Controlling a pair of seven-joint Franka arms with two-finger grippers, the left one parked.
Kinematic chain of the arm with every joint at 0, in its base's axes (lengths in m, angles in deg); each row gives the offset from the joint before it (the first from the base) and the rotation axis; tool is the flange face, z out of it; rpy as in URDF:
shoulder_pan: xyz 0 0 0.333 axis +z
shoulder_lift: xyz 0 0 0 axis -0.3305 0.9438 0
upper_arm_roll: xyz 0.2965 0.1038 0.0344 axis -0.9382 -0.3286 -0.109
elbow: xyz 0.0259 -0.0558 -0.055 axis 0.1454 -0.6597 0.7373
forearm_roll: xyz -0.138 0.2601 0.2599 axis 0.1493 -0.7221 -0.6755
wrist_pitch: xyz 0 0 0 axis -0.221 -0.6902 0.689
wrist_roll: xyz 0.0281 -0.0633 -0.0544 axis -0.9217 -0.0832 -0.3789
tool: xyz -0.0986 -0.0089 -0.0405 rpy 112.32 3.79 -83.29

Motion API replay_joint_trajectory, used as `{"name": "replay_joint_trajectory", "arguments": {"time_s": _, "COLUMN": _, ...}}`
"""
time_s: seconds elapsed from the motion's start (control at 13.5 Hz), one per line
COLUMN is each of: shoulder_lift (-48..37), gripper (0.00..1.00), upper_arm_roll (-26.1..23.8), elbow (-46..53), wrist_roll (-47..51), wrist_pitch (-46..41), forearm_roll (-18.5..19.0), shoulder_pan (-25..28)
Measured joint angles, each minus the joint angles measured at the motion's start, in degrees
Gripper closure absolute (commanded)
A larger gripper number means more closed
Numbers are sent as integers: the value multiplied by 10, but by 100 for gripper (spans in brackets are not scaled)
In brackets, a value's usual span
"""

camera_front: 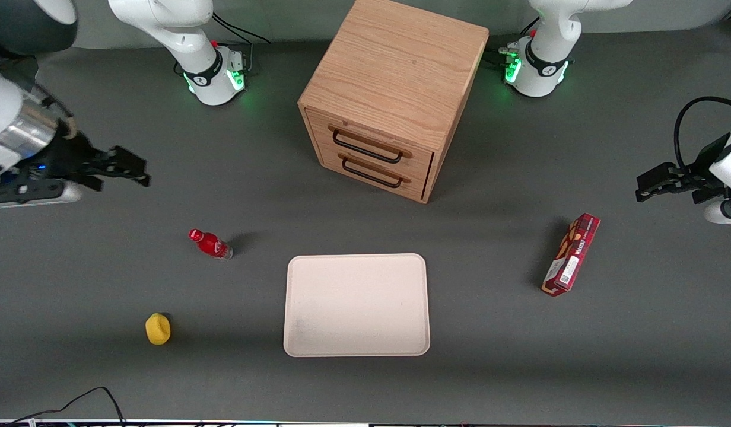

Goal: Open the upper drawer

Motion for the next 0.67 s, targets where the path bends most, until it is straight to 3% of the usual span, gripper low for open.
{"name": "replay_joint_trajectory", "arguments": {"time_s": 0.37, "shoulder_lift": 32, "gripper": 0, "upper_arm_roll": -164, "elbow": -3, "wrist_roll": 4, "wrist_pitch": 73, "forearm_roll": -13, "shoulder_pan": 12}}
{"name": "replay_joint_trajectory", "arguments": {"time_s": 0.67, "shoulder_lift": 89, "gripper": 0, "upper_arm_roll": -243, "elbow": -10, "wrist_roll": 5, "wrist_pitch": 116, "forearm_roll": -13, "shoulder_pan": 18}}
